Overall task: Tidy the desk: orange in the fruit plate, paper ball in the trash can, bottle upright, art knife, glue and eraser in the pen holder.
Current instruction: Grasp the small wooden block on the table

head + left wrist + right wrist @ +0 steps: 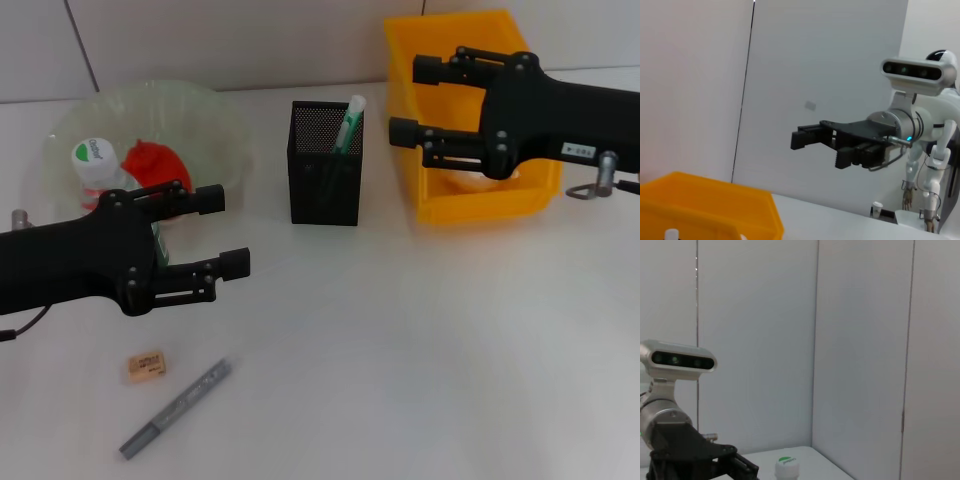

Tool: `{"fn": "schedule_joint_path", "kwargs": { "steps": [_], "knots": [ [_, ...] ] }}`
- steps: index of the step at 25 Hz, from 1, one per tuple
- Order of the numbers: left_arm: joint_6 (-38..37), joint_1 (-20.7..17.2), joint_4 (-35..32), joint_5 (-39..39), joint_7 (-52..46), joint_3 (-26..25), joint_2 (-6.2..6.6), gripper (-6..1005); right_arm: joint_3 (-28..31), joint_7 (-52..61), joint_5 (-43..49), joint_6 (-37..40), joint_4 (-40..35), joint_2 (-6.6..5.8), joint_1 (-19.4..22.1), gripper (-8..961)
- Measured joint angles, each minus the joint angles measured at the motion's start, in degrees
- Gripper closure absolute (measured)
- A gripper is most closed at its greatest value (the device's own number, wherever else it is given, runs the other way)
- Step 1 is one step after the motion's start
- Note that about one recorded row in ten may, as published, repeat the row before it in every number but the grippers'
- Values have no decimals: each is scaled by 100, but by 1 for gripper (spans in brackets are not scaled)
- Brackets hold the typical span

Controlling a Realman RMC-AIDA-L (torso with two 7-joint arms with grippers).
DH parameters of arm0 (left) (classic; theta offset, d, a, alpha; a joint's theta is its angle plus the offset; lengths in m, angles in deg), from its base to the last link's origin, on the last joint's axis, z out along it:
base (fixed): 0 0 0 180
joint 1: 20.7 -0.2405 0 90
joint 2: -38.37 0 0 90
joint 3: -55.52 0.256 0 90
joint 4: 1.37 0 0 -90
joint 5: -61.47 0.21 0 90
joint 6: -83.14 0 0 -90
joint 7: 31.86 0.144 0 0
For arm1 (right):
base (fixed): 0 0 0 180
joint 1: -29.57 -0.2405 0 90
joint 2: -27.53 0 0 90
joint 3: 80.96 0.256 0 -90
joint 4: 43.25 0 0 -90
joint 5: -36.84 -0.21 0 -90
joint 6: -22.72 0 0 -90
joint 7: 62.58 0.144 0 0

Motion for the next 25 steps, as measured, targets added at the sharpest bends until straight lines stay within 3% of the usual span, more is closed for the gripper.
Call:
{"fn": "schedule_joint_path", "kwargs": {
  "steps": [13, 25],
  "knots": [
    [10, -164, 217, -257, 282, 6, -4, 201, 399, -210, 11, 821, 353, -17, 187, 228],
    [43, -176, 293, -299, 391, 0, 4, 201, 411, -336, 189, 1250, 374, -20, 485, 228]
  ]
}}
